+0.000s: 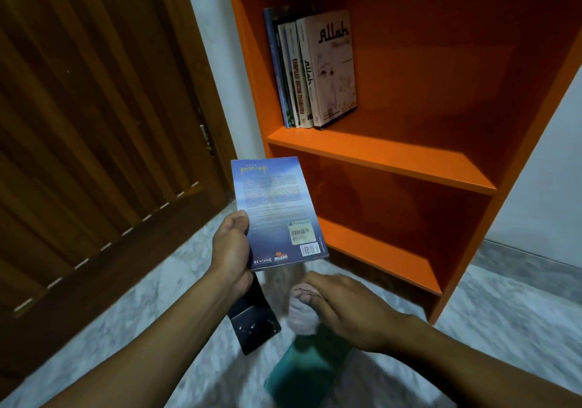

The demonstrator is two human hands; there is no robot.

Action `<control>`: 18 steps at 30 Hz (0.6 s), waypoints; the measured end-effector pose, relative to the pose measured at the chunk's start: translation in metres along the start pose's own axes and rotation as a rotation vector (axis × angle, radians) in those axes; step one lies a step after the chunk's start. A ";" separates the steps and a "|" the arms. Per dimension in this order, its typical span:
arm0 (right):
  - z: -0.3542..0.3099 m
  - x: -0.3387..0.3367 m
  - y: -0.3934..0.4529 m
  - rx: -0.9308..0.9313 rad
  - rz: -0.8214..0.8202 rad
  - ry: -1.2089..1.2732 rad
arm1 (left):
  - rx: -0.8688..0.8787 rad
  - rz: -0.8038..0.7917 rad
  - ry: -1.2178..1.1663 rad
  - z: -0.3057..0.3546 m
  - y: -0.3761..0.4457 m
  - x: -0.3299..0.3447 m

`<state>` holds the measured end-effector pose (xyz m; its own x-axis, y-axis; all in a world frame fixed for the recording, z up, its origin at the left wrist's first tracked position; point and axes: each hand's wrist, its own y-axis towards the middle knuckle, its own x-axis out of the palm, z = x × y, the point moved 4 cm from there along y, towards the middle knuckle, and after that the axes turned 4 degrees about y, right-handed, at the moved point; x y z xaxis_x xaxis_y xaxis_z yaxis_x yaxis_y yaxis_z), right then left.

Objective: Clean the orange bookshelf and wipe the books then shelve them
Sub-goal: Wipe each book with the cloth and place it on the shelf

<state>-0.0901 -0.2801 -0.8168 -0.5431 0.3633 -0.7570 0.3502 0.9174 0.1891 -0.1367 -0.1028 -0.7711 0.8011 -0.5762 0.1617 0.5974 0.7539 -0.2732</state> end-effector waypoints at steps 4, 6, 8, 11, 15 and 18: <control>0.037 -0.011 -0.009 0.471 0.305 0.478 | 0.021 -0.052 0.003 0.007 -0.001 -0.004; 0.040 -0.021 -0.005 0.543 0.336 0.832 | 0.045 -0.099 0.043 0.006 -0.002 -0.004; 0.029 -0.032 0.002 0.473 0.292 1.027 | 0.067 -0.133 0.114 0.001 -0.003 -0.002; 0.017 -0.038 0.007 0.391 0.312 0.869 | 0.064 -0.168 0.214 -0.007 -0.001 0.001; 0.011 -0.031 0.005 0.377 0.375 0.858 | 0.149 -0.198 0.575 -0.012 0.004 0.001; -0.004 -0.035 0.006 0.316 0.394 0.631 | 0.420 -0.194 0.708 -0.003 -0.004 0.011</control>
<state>-0.0719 -0.2871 -0.7872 -0.6301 0.7602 -0.1583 0.7536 0.6479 0.1114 -0.1309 -0.1134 -0.7714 0.5550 -0.6636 -0.5015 0.7980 0.5950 0.0959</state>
